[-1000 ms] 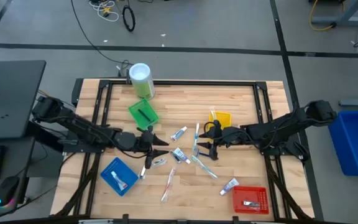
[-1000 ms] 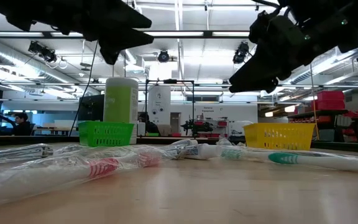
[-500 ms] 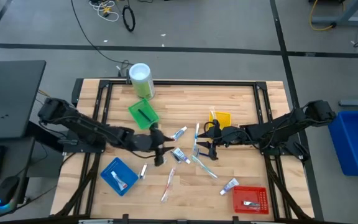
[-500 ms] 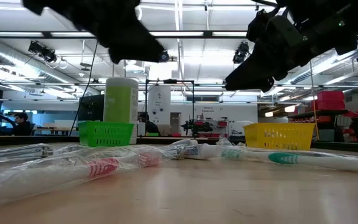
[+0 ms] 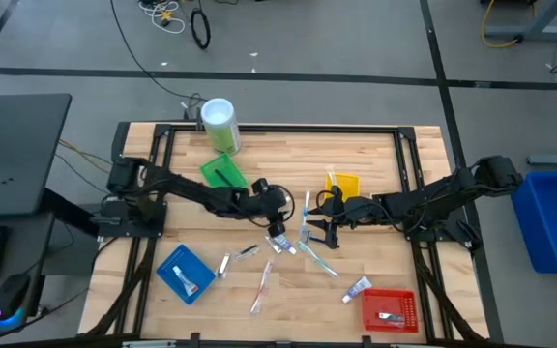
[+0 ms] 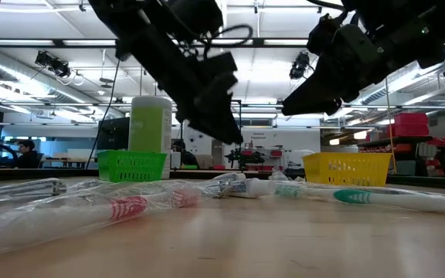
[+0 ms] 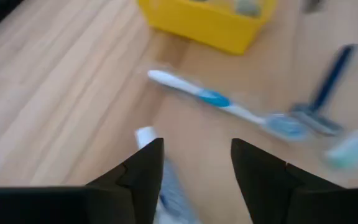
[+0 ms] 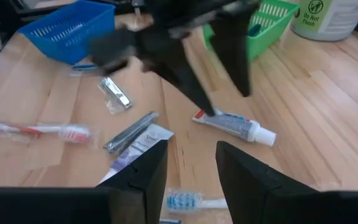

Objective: Pick & Place Travel size toiletries
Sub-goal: Put the top toothpaste into the blue bin

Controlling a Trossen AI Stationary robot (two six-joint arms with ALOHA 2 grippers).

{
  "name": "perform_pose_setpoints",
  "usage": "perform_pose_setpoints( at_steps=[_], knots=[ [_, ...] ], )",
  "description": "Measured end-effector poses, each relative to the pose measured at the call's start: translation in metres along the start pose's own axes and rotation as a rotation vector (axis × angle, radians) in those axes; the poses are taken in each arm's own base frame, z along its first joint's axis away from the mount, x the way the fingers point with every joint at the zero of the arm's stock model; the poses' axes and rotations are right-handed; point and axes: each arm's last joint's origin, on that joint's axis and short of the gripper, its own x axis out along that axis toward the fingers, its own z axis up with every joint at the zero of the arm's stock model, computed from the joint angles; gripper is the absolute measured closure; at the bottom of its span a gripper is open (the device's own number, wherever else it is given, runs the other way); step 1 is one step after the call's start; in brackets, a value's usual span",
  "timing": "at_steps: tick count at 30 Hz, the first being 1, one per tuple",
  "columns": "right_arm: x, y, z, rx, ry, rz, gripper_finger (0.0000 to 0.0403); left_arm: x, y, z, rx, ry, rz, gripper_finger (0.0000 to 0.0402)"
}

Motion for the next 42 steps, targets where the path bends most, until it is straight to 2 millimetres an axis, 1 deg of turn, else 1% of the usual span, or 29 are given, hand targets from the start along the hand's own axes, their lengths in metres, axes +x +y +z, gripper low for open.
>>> perform_pose_setpoints(
  at_steps=[4,7,8,10,12,14,16,22,30,36,38,42],
  knots=[
    [0.0,0.0,0.0,0.006,0.005,-0.001,0.0256,0.015,0.015,-0.007,-0.061,0.058,0.022,0.0167],
    [0.0,0.0,0.0,0.006,0.004,-0.001,0.0251,0.025,0.018,-0.01,-0.067,0.074,0.015,0.0152],
    [0.0,0.0,0.0,0.006,0.004,-0.001,0.0249,0.025,0.02,-0.015,-0.052,0.109,0.03,0.0149],
    [0.0,0.0,-0.001,0.005,0.009,-0.002,0.0246,0.033,0.018,-0.02,-0.051,0.11,0.028,0.0148],
    [0.0,0.0,-0.001,0.005,0.01,-0.002,0.0242,0.036,0.019,-0.027,-0.039,0.153,0.04,0.0148],
    [0.0,0.0,-0.001,0.005,0.013,-0.003,0.024,0.042,0.019,-0.031,-0.059,0.156,0.045,0.0151],
    [0.0,0.0,-0.001,0.004,0.013,-0.003,0.0238,0.043,0.018,-0.032,-0.072,0.154,0.051,0.0155],
    [0.0,0.0,-0.002,0.003,0.017,-0.004,0.0237,0.044,0.018,-0.032,-0.071,0.159,0.042,0.0186],
    [0.0,0.0,-0.002,0.002,0.023,-0.006,0.0255,0.043,0.017,-0.031,-0.068,0.173,-0.023,0.0259],
    [0.0,0.0,-0.002,0.002,0.022,-0.006,0.0262,0.042,0.017,-0.031,-0.058,0.173,-0.028,0.0308],
    [0.0,0.0,-0.002,0.002,0.022,-0.006,0.0262,0.042,0.017,-0.031,-0.059,0.173,-0.03,0.0319],
    [0.0,0.0,-0.002,0.002,0.023,-0.006,0.0257,0.032,0.018,-0.026,-0.056,0.194,-0.084,0.0331]
  ],
)
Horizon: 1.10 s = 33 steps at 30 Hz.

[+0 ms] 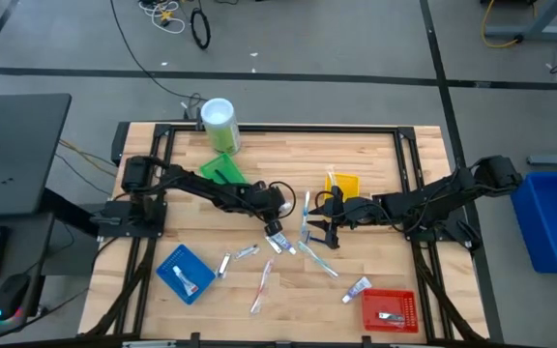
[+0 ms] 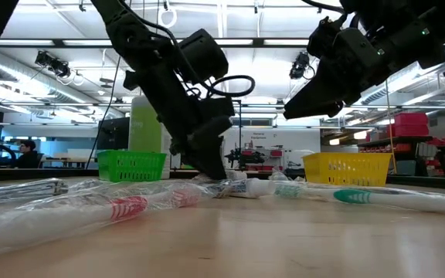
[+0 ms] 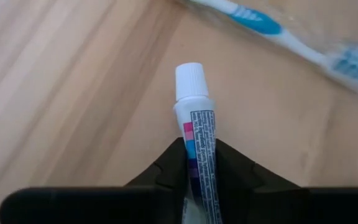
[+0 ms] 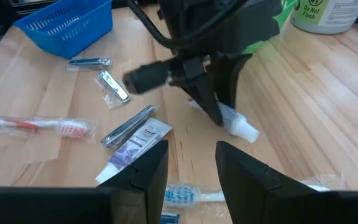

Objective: Pick & Place Travel size toiletries
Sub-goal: Put the top toothpaste into the blue bin

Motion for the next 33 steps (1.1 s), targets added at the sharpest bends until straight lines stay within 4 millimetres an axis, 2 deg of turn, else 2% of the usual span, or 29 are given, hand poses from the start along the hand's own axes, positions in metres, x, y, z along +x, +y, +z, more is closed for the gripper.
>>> perform_pose_setpoints(
  at_steps=[7,11,17,21,26,33],
  knots=[
    [0.0,0.0,-0.001,-0.001,0.007,-0.002,0.0243,-0.048,-0.001,0.006,-0.006,0.089,-0.065,0.0335],
    [0.0,0.0,-0.001,0.003,0.009,-0.002,0.0237,-0.087,-0.008,0.005,0.041,0.127,-0.088,0.0335],
    [0.0,-0.001,-0.003,0.013,0.025,-0.006,0.0238,-0.148,-0.027,-0.018,0.161,0.266,-0.188,0.0335],
    [0.0,-0.001,-0.003,0.013,0.026,-0.006,0.0248,-0.184,-0.04,-0.043,0.26,0.369,-0.19,0.0335],
    [0.0,-0.001,-0.002,0.014,0.022,-0.005,0.0259,-0.213,-0.052,-0.075,0.386,0.502,-0.172,0.0335],
    [0.0,-0.001,-0.002,0.014,0.021,-0.005,0.0268,-0.231,-0.074,-0.103,0.542,0.574,-0.239,0.0335]
  ],
)
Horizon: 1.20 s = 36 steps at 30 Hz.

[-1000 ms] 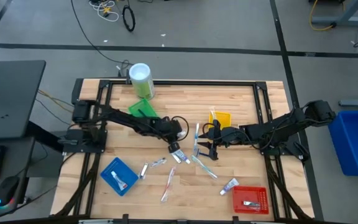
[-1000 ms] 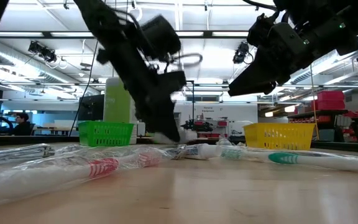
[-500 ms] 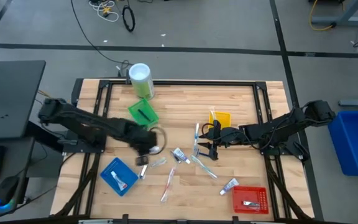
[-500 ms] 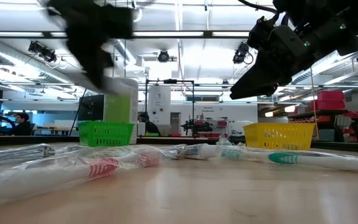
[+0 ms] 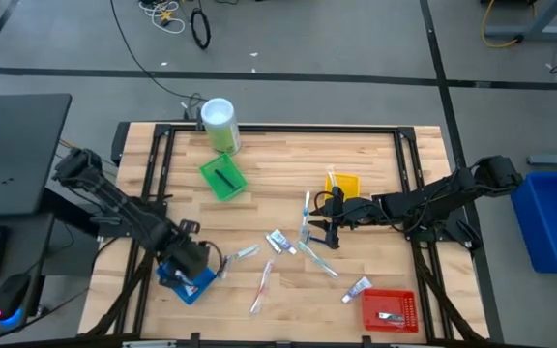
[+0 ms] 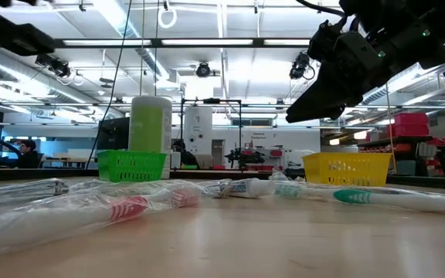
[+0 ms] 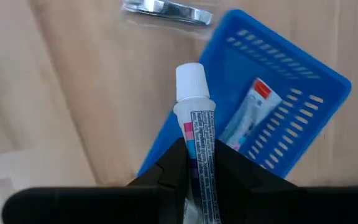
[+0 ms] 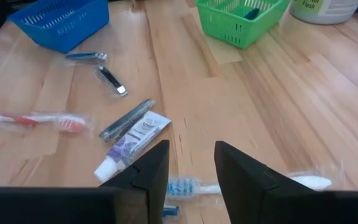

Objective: Pick & Place Travel size toiletries
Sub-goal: Put the top toothpaste into the blue bin, then put the razor into the green bin

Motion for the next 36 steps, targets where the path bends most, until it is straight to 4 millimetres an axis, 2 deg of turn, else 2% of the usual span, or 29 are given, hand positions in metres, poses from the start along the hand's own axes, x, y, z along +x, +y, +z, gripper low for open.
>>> perform_pose_setpoints(
  at_steps=[3,8,13,24,36],
  knots=[
    [0.0,0.0,0.0,-0.001,0.004,-0.001,0.027,0.002,-0.011,-0.004,0.052,0.011,0.0,0.0335],
    [0.0,0.0,0.0,-0.001,0.003,0.0,0.0266,0.022,-0.023,-0.01,0.06,0.069,0.033,0.0335],
    [0.0,0.0,0.0,-0.001,0.003,0.0,0.0258,0.043,-0.027,-0.006,0.029,0.09,0.059,0.0335],
    [0.0,0.0,0.0,-0.001,0.004,0.0,0.0247,0.066,-0.031,0.0,0.089,0.204,-0.001,0.0332],
    [0.0,0.0,0.0,-0.001,0.004,0.0,0.0269,0.062,-0.028,0.001,0.009,0.199,0.084,0.0229]
  ],
)
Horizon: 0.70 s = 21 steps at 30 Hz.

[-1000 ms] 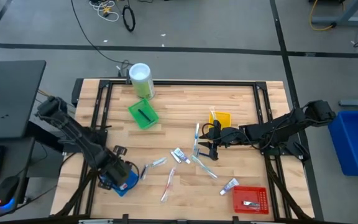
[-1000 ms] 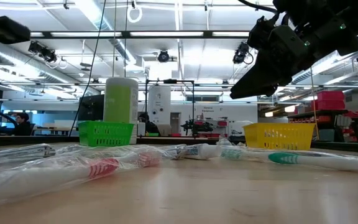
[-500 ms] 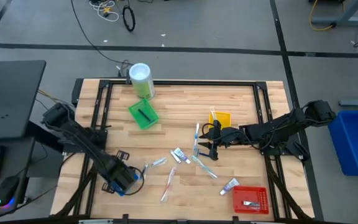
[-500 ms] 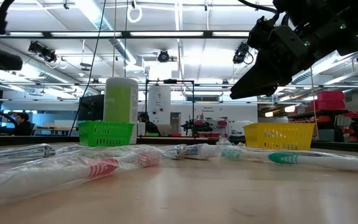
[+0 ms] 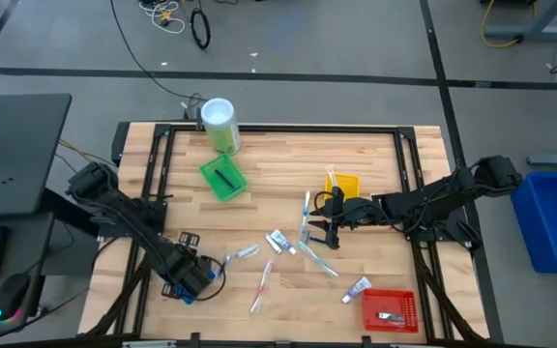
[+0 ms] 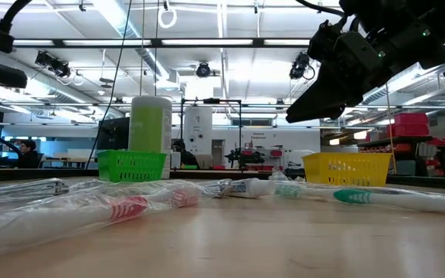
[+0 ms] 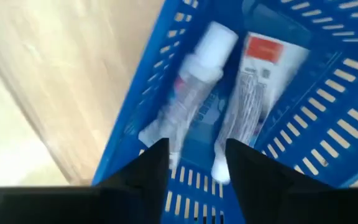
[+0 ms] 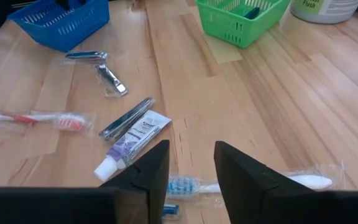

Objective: Pick & Place Travel size toiletries
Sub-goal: Put the razor into the green bin

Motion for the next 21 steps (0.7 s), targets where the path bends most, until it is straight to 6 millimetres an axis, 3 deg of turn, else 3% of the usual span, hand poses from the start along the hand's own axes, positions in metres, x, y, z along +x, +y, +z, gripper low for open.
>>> perform_pose_setpoints(
  at_steps=[7,15,21],
  knots=[
    [0.0,0.0,0.0,0.0,0.0,0.0,0.0269,-0.03,0.001,0.002,0.032,0.002,0.087,0.0228],
    [0.0,0.0,0.0,0.0,0.0,-0.001,0.0239,-0.073,0.007,0.023,-0.087,-0.256,0.248,0.0234],
    [0.0,0.0,0.0,0.0,-0.001,0.0,0.0217,-0.083,0.024,0.042,-0.234,-0.413,0.252,0.0234]
  ],
)
